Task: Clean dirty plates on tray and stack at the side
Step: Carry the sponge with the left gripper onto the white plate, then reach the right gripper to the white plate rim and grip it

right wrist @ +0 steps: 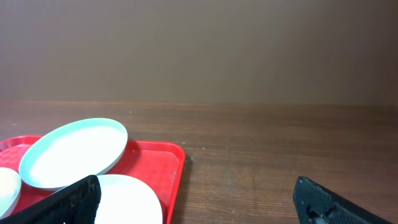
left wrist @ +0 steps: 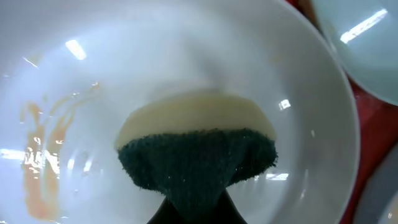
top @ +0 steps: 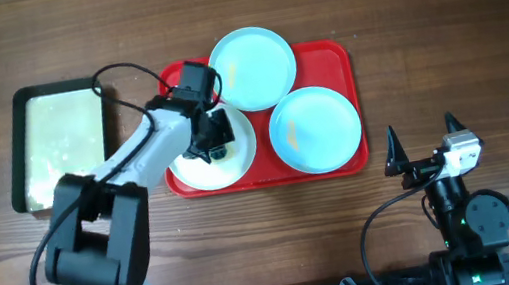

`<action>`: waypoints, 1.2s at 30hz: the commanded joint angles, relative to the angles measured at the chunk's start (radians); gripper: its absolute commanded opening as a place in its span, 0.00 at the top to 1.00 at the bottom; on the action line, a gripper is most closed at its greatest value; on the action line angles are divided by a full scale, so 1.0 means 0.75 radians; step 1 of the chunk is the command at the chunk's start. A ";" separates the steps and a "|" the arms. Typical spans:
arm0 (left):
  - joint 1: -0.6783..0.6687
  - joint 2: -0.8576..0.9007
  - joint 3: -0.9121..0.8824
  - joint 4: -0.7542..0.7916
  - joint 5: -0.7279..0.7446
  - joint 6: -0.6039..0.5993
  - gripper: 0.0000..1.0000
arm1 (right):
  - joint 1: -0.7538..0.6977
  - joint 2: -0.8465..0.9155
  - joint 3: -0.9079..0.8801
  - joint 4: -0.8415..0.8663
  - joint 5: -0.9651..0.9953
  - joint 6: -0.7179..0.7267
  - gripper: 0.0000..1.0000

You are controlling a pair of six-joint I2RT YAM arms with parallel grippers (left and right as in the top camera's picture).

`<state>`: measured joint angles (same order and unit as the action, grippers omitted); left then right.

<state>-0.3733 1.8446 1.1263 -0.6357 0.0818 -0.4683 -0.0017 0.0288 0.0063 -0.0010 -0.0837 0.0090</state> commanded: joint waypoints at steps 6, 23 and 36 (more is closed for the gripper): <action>0.007 0.005 0.005 -0.054 -0.072 0.021 0.96 | -0.006 -0.006 -0.002 0.024 0.039 -0.199 0.00; 0.009 0.005 0.006 -0.040 -0.066 0.020 0.96 | -0.006 1.487 1.703 -0.614 -1.408 -0.052 0.00; 0.009 0.005 0.005 -0.040 -0.057 0.011 0.96 | 0.630 2.509 1.705 -0.414 -0.456 0.514 0.53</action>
<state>-0.3714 1.8492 1.1255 -0.6689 0.0456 -0.4686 0.4225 1.8343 1.2789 -0.3332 -0.5930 0.3630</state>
